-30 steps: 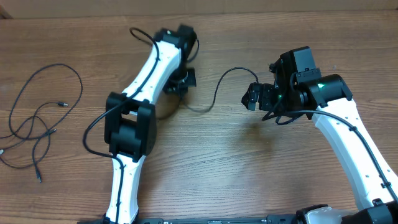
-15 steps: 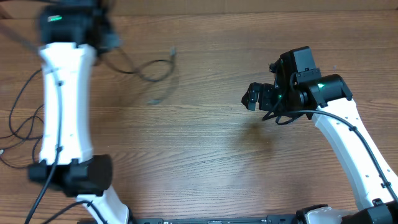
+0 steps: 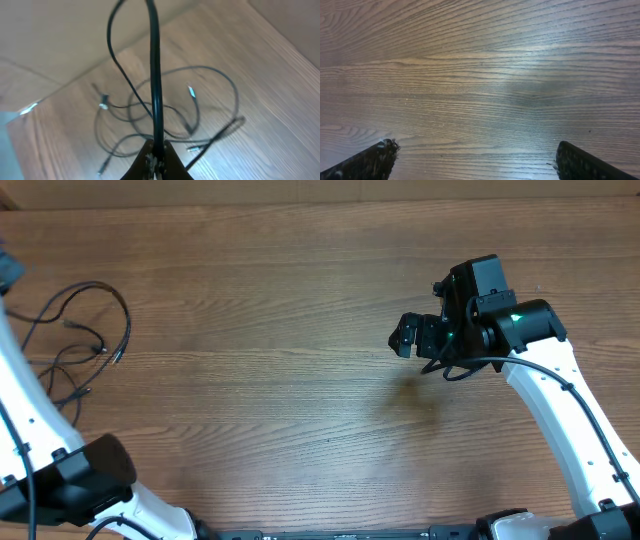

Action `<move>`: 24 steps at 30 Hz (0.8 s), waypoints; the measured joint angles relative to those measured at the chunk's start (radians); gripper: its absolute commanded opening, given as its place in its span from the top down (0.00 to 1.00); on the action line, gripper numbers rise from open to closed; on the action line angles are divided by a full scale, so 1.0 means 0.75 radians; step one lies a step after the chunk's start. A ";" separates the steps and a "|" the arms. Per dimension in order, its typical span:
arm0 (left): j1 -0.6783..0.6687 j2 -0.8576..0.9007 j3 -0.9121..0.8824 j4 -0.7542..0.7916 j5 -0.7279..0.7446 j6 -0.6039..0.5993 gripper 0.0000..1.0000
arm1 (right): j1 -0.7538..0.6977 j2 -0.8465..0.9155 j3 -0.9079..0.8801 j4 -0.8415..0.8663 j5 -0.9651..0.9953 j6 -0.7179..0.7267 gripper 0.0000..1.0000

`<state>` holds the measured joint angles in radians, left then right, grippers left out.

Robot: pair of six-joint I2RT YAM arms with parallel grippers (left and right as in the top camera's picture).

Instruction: Untangle cables

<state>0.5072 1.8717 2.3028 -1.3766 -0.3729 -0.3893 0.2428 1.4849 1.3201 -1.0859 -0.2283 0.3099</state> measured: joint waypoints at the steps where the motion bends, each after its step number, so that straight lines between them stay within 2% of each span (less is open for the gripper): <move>1: 0.031 0.000 0.000 0.001 0.011 0.004 0.79 | 0.001 0.000 0.000 0.000 0.001 0.001 0.00; 4: 0.078 0.000 0.000 0.000 0.067 0.007 0.38 | 0.000 0.000 0.000 0.001 0.001 0.001 0.00; 5: 0.086 0.000 0.000 0.000 0.084 0.008 0.29 | 0.000 0.000 0.000 0.001 0.001 0.000 0.00; 7: 0.091 0.000 0.000 0.000 0.116 0.009 0.20 | 0.000 0.000 0.000 0.001 0.001 0.001 0.00; 15: 0.072 0.000 0.000 -0.057 0.277 0.006 0.16 | 0.000 0.000 0.000 0.012 0.001 0.000 0.00; 19: 0.049 0.000 0.000 -0.091 0.495 0.011 0.16 | 0.000 0.000 0.000 0.090 -0.001 0.001 0.00; 24: -0.070 0.000 0.000 -0.092 0.769 0.107 0.13 | 0.000 0.000 0.000 0.329 0.002 -0.001 0.00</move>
<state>0.4549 1.8717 2.3028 -1.4456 0.2039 -0.3092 0.2428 1.4849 1.3201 -0.8394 -0.2272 0.3096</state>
